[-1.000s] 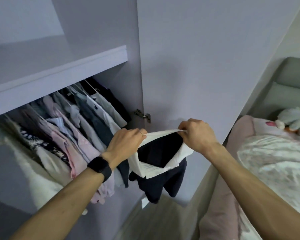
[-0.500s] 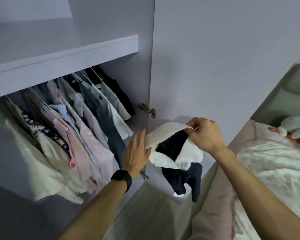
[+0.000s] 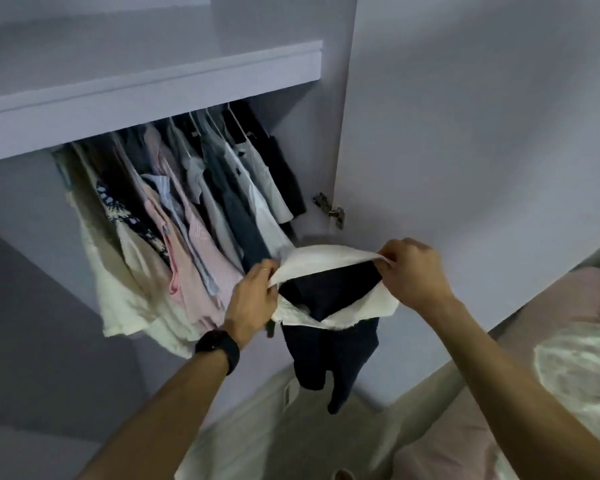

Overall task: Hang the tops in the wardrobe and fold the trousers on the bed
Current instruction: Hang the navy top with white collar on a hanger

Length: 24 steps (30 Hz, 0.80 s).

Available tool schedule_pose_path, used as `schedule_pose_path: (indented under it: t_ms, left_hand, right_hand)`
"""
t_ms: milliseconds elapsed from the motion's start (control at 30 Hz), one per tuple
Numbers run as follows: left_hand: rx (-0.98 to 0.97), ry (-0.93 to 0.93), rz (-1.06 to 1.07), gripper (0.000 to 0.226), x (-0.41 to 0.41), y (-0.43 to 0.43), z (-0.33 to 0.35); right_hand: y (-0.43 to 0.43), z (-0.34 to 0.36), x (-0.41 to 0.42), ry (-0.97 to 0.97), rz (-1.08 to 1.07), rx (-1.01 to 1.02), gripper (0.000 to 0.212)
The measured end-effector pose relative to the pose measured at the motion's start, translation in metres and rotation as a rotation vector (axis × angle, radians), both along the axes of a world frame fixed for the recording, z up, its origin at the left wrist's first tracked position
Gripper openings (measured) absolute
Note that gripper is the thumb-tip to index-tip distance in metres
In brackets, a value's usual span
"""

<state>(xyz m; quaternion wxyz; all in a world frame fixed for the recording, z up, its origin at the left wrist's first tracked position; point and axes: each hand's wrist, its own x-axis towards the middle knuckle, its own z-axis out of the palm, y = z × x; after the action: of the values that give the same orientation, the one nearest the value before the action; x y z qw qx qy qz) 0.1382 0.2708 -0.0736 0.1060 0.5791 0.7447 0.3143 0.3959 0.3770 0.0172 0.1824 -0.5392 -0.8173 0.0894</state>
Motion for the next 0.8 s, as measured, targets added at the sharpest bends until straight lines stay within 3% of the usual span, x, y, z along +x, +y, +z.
schedule_pose_path:
  t_ms: [100,167,267,400,567,633,667,800]
  left_hand:
    - [-0.054,0.04,-0.014,0.05,-0.033,-0.033,0.021]
    - [-0.119,0.031,0.025,0.061,-0.045,-0.061,0.038]
    - [-0.171,0.014,0.19,0.064,-0.053,-0.097,0.055]
    - [-0.281,0.039,0.42,0.054,-0.055,-0.136,0.078]
    - [-0.27,0.104,0.621,0.044,-0.052,-0.179,0.11]
    - [-0.235,0.097,0.693,0.043,-0.051,-0.196,0.122]
    - [-0.209,0.076,0.728,0.042,-0.049,-0.204,0.128]
    - [-0.166,-0.061,0.852,0.035,-0.05,-0.25,0.133]
  right_hand:
    - [0.007,-0.041,-0.014,-0.324,0.148,-0.103,0.031]
    - [0.005,-0.065,-0.029,-0.435,0.266,-0.156,0.035]
    - [0.011,-0.077,-0.056,-0.242,0.333,-0.149,0.022]
    - [-0.004,-0.089,-0.099,0.068,0.61,-0.349,0.023]
    - [-0.105,-0.123,-0.156,0.041,0.844,-0.658,0.086]
    - [-0.14,-0.13,-0.178,0.015,0.845,-0.683,0.095]
    - [-0.153,-0.13,-0.187,-0.01,0.849,-0.677,0.089]
    - [-0.183,-0.127,-0.211,-0.082,0.891,-0.515,0.027]
